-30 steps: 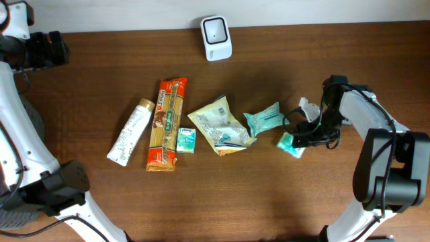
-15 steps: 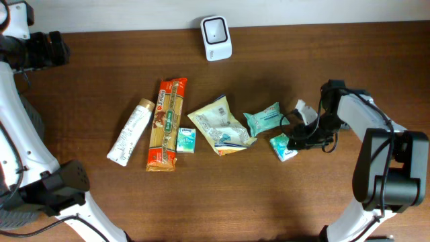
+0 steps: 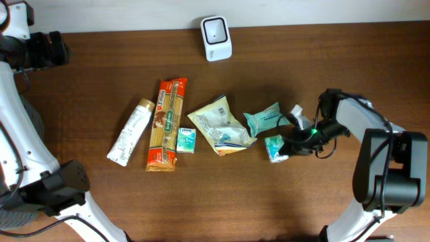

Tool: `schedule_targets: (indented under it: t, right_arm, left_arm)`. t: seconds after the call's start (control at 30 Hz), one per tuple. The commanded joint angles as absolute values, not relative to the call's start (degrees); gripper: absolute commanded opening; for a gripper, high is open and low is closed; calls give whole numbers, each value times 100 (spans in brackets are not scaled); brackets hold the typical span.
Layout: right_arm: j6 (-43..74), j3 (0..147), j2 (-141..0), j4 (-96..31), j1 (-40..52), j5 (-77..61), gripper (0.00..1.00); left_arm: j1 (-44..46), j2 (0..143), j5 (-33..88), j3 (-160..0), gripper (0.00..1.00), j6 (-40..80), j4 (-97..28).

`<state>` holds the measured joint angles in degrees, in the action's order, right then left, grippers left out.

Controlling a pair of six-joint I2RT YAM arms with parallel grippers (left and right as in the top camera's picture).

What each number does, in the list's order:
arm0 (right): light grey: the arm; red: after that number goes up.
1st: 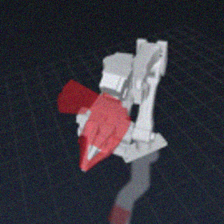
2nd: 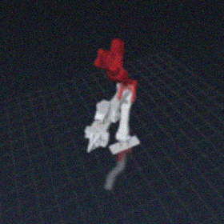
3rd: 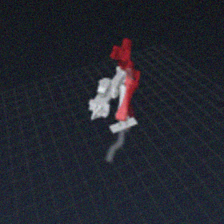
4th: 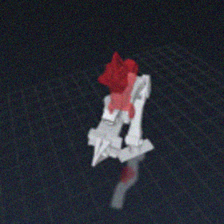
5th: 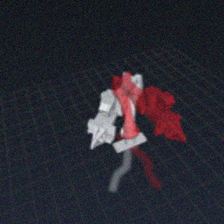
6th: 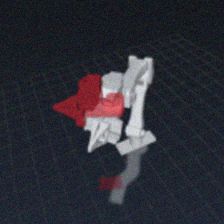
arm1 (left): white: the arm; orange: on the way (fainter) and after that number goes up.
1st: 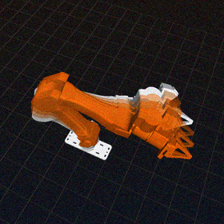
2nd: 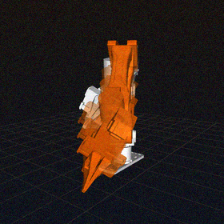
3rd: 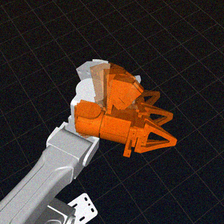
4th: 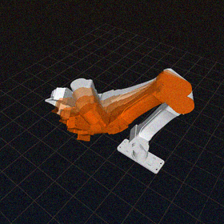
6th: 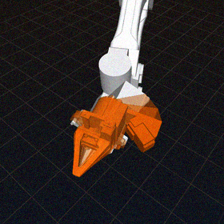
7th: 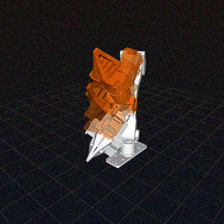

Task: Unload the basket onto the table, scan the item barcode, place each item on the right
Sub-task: 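Lift the teal box and hold it under the white scanner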

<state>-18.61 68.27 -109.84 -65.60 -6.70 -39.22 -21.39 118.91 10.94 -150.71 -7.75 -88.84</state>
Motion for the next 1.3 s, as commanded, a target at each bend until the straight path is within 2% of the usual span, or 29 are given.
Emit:
schedule_targets:
  t: [0.0,0.1,0.17,0.27,0.37,0.5,0.57,0.63,0.7,0.87,0.93,1.0,1.03,1.17,1.27]
  right_arm:
    - [-1817,8001,-10578,-7030,-626,-5537,4]
    - [-1752,9067,-10545,-7157,-517,-7227,4]
    - [-1750,9454,-10545,-7072,-443,-7863,4]
    - [-1140,9859,-10545,-6390,-375,-8892,4]
    - [-279,10047,-10545,-5728,-294,-8892,4]
    - [1747,10116,-10545,-3653,10,-8892,4]
    - [3245,10116,-10545,-1667,309,-8892,4]
    - [3970,10116,-10547,-419,456,-8860,4]
    - [4248,10116,-10547,113,572,-8475,4]
    - [4082,10116,-10683,-62,897,-7771,4]
    - [3301,10116,-10726,-1111,1050,-7091,4]
    - [2191,10116,-10726,-2788,1356,-5312,4]
    - [1772,10116,-10726,-3568,1653,-3826,4]
    - [1337,10683,-10726,-4556,2176,-1634,4]
    - [768,11959,-10934,-5277,2425,141,4]
  left_arm:
    - [-2150,11736,1155,-15133,99,-849,-8884]
    - [-2150,11736,1157,-15133,99,-849,-8884]
    - [-2150,11736,1155,-15133,99,-849,-8884]
    - [-2150,11736,1155,-15133,99,-849,-8884]
    - [-2150,11736,1155,-15133,99,-849,-8884]
    - [-2150,11736,1155,-15133,99,-849,-8884]
    - [-2150,11736,1155,-15133,99,-849,-8884]
    - [-2150,11736,1155,-15133,99,-849,-8884]
    - [-2150,11736,1155,-15133,99,-849,-8884]
    - [-2150,11736,1155,-15133,99,-849,-8884]
    - [-2150,11736,1155,-15133,99,-849,-8884]
    - [-2150,11736,1155,-15133,99,-849,-8884]
    - [-2150,11736,1155,-15133,99,-849,-8884]
    - [-2150,11736,1155,-15133,99,-849,-8882]
    - [-2150,11736,1155,-15133,99,-849,-8882]
